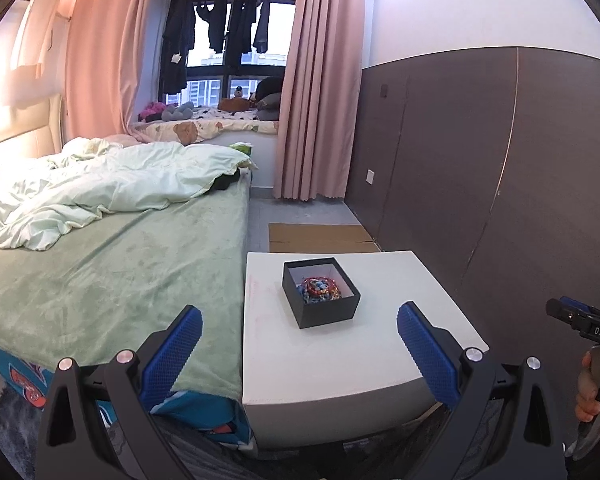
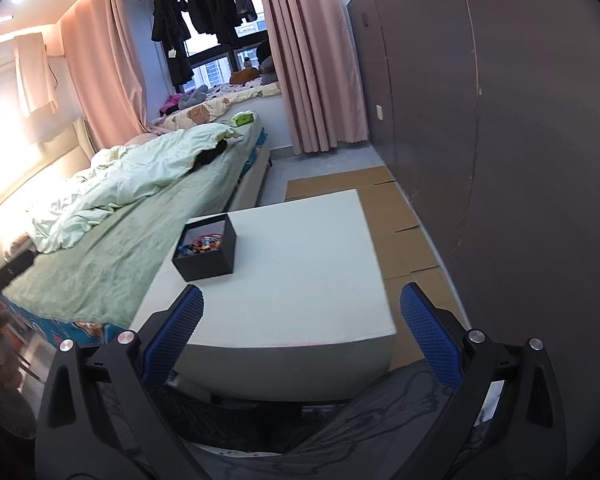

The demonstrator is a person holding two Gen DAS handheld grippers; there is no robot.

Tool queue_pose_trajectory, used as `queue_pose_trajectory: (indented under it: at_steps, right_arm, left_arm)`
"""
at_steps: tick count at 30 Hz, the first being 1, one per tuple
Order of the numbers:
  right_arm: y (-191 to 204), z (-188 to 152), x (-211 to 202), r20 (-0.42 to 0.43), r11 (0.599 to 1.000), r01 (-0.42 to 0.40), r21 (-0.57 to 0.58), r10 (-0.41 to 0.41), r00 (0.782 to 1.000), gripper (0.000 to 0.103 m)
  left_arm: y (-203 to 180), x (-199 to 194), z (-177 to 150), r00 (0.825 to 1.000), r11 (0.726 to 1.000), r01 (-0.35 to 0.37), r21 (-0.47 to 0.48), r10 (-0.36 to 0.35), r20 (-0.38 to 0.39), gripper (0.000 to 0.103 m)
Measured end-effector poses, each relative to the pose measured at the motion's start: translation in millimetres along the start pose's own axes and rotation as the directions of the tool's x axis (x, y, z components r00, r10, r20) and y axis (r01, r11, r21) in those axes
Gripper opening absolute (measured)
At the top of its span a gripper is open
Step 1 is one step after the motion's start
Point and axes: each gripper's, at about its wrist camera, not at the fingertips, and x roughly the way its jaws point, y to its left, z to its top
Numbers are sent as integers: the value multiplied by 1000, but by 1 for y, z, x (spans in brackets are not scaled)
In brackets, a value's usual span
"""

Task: Organize jewelry

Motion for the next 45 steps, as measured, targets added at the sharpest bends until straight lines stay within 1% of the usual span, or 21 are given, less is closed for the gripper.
queue_pose_trajectory:
  at_steps: [3, 6, 16, 25, 36, 45]
  right_arm:
    - [2, 1, -3, 19, 1000, 9, -14, -9, 1000, 98]
    - [3, 0, -3, 16, 1000, 1, -6, -1, 1000, 98]
    - [3, -2, -4, 8, 1000, 6, -11, -6, 1000, 98]
    - [4, -2, -5, 10, 1000, 6, -14, -5, 1000, 98]
    - [5, -4, -7, 16, 1000, 7, -11, -6, 1000, 98]
    - [5, -4, -8, 21, 1000, 13, -23, -12, 1000, 98]
  left_arm:
    - [-7, -1, 4, 1000, 999, 4, 34, -5, 22, 95]
    - [-11, -2, 5, 1000, 999, 16, 43, -17, 26, 95]
    - [-8, -4, 6, 1000, 1000, 4, 24, -4, 21, 95]
    - [-8, -7, 3, 999, 1000, 25, 16, -26, 21, 95]
    - [-5, -10, 1, 1000, 1000, 17, -5, -17, 21, 95]
    - [-6, -10, 0, 1000, 1000, 17, -2, -17, 23, 95]
